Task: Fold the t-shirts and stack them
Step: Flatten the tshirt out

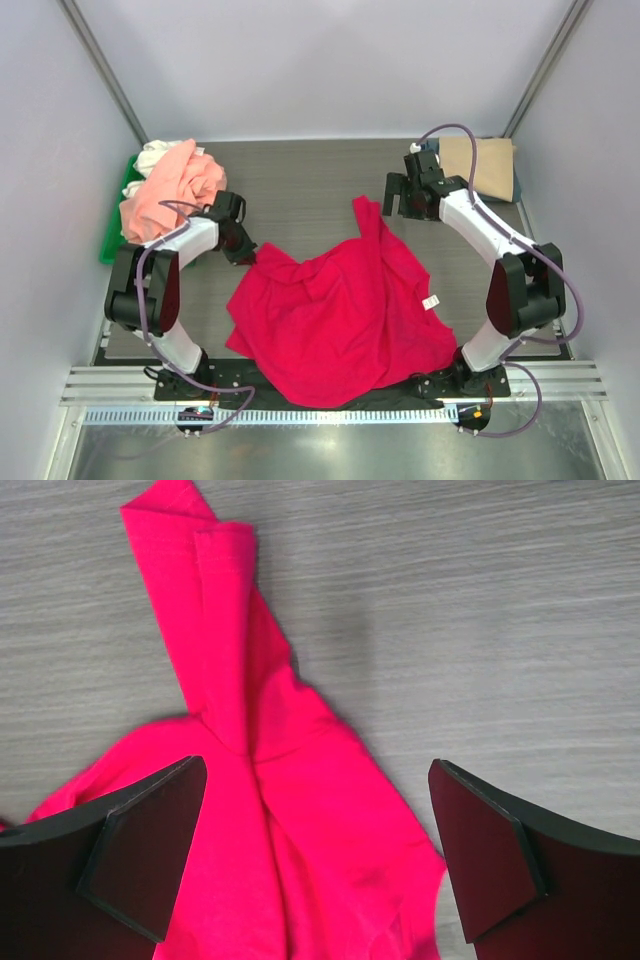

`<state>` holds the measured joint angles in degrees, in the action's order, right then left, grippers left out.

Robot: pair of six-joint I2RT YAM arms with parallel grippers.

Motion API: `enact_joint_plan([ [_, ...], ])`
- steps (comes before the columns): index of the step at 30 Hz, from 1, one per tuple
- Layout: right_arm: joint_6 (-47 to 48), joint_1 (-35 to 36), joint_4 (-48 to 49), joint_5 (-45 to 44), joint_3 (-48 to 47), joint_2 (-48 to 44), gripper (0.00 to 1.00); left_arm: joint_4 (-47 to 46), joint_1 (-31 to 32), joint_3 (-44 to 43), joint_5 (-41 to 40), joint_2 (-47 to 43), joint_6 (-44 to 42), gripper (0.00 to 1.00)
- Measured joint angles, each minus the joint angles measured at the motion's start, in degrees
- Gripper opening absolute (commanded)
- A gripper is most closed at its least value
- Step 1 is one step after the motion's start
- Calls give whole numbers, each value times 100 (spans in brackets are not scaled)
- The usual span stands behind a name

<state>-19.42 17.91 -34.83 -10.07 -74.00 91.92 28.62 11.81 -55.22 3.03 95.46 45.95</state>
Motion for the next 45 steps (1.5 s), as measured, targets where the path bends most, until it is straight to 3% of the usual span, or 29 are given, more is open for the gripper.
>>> enact_joint_plan([
  [4, -70, -114, 190, 293, -258, 551, 100, 407, 4, -501, -278, -118, -46, 0],
  [10, -144, -146, 382, 509, -623, 1329, 97, 1257, -385, -1307, -793, -1276, -234, 0],
  [15, -229, -203, 516, 678, -621, 1637, 82, 1624, -881, -1685, -1075, -1950, -413, 0],
  [19, -350, -227, 732, 876, -555, 1801, 65, 1773, -931, -1622, -1073, -1648, -470, 0],
  [23, -433, -229, 901, 1093, -501, 1996, 61, 1886, -944, -1290, -1056, -1370, -470, 0],
  [26, -472, -229, 1021, 1217, -472, 2162, 52, 1965, -1005, -1222, -1064, -1360, -470, 0],
  [27, -470, -229, 1062, 1237, -474, 2232, 47, 1961, -1029, -1222, -1078, -1360, -472, 0],
  [28, -472, -229, 1102, 1263, -496, 2249, 35, 1961, -1054, -1222, -1086, -1360, -479, 0],
  [30, -470, -240, 1143, 1360, -562, 2350, 25, 1963, -1099, -1224, -1106, -1353, -511, 0],
  [32, -472, -293, 1198, 1436, -651, 2444, 3, 1974, -1176, -1259, -1106, -1283, -577, 0],
  [40, -557, -597, 1224, 1685, -914, 2667, 1, 2057, -1388, -2162, -1091, -271, -743, 0],
  [45, -603, -1113, 1014, 1604, -1563, 2979, 1, 2282, -1388, -3259, -1095, 531, -763, 0],
])
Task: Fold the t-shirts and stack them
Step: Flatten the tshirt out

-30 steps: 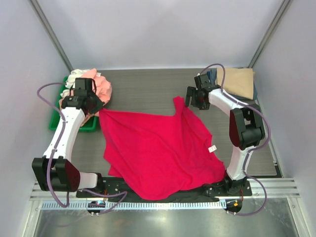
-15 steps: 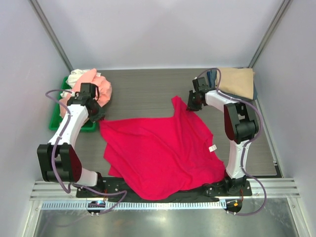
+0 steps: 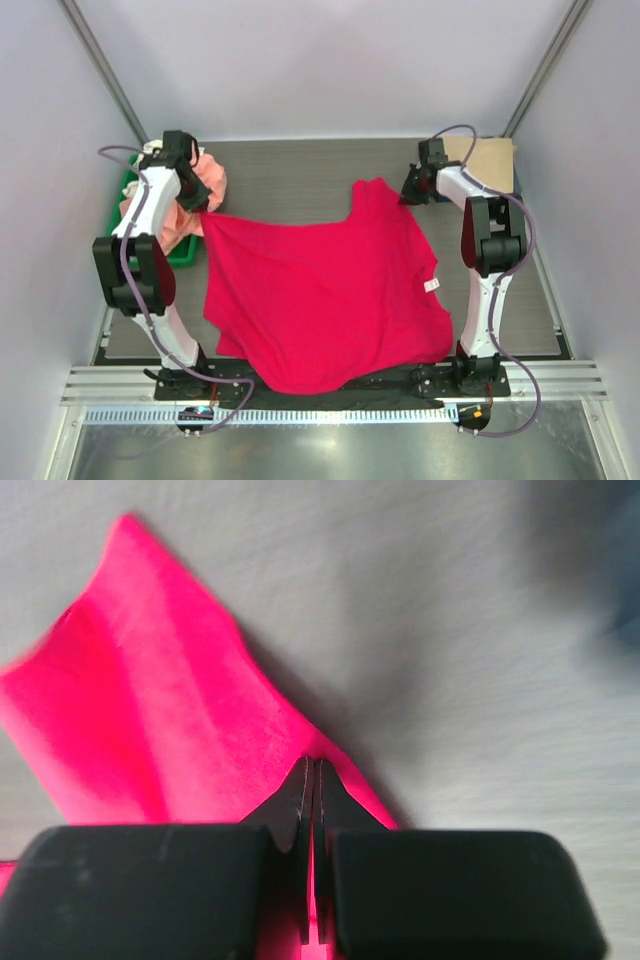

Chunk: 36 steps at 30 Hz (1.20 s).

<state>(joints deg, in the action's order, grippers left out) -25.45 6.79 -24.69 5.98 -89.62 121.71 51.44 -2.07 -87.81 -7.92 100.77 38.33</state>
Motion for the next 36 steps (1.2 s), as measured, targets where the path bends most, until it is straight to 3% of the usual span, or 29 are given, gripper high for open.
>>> enact_joint_plan([
  [8, -46, -321, -516, -350, -2380, 920, 1, 435, 4, -2492, 85, 1679, 13, 1],
  [9, -48, -310, -531, -374, -2645, 1029, 1, 522, 4, -2798, 101, 1899, 13, 4],
  [11, -48, -304, -581, -372, -3130, 1263, 3, 737, 4, -3475, 144, 2402, 9, 26],
  [12, -46, -302, -621, -369, -3351, 1392, 32, 831, 4, -3810, 181, 2643, -4, 41],
  [13, -83, -289, -649, -356, -3598, 1534, 46, 907, 4, -4089, 232, 2859, -28, 64],
  [15, -79, -275, -748, -352, -3947, 1759, 68, 1093, 7, -4551, 361, 3171, -24, 74],
  [17, -50, -267, -850, -363, -4035, 1849, 73, 1189, 28, -4666, 428, 3244, -15, 83],
  [21, -11, -234, -1021, -463, -3620, 1635, 75, 1187, 96, -4225, 448, 2800, -33, 85],
  [24, 11, -219, -1049, -636, -2706, 984, 77, 1182, 195, -3394, 365, 2000, -133, 86],
  [36, -236, 125, -463, -756, 1829, -3353, 79, 625, 763, 144, -260, -1451, -302, 84],
])
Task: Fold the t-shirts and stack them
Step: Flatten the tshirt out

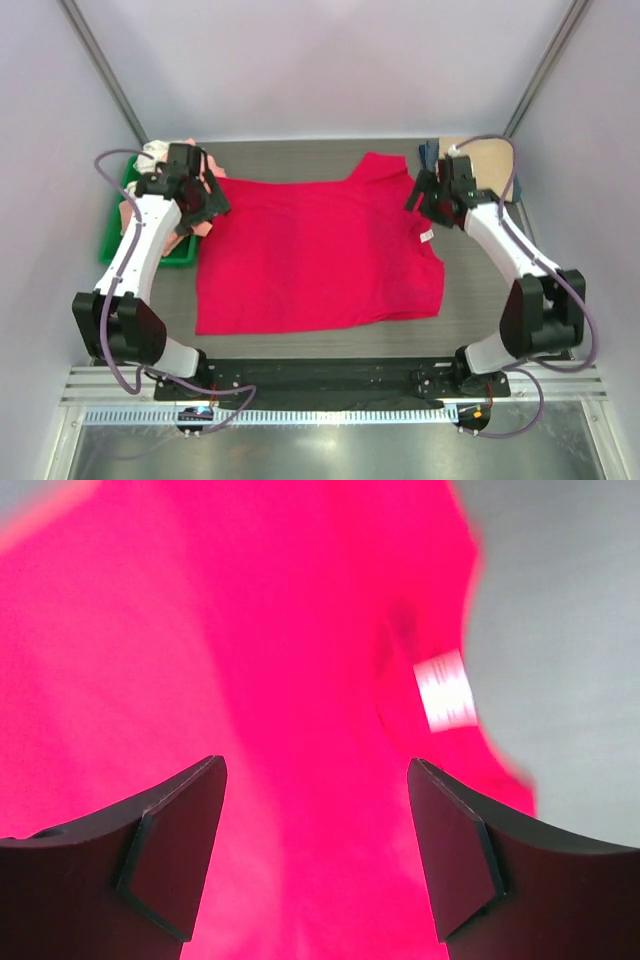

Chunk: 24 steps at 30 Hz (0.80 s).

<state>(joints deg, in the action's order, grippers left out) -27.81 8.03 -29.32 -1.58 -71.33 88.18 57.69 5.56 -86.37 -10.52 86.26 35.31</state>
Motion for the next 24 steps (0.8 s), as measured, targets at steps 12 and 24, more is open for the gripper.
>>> enact_joint_plan([
  [12, -1672, 660, -925, -179, 3663, -4030, 56, -389, 870, 3324, 459, -2035, 339, 81],
  [24, -2944, 2157, -1681, -918, 4487, -4439, 34, -509, 986, 3650, 529, -3136, 417, 80],
])
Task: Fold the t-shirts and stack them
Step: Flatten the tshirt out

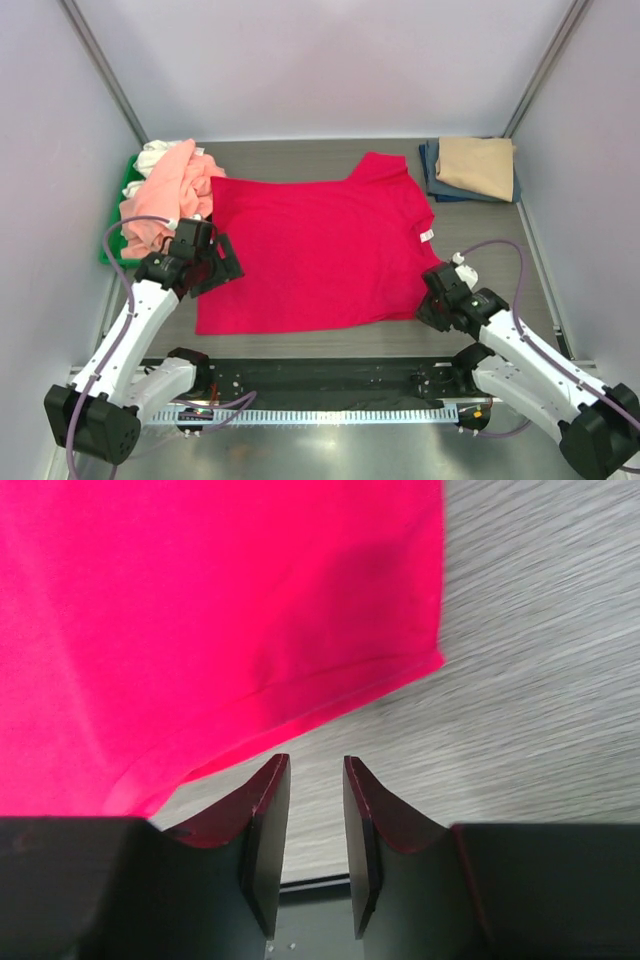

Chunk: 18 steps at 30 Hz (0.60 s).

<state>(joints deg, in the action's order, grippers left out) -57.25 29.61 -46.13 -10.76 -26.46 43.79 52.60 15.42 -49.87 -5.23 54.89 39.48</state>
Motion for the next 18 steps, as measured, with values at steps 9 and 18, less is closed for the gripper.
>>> enact_joint_plan([
  [9, 39, 4, 345, -474, -11, 1056, 50, -149, 0, 116, 79, 13, -13, 80],
  [18, 164, 7, 769, -802, -87, 1563, 52, -227, 0, 127, 83, 13, -70, 80],
])
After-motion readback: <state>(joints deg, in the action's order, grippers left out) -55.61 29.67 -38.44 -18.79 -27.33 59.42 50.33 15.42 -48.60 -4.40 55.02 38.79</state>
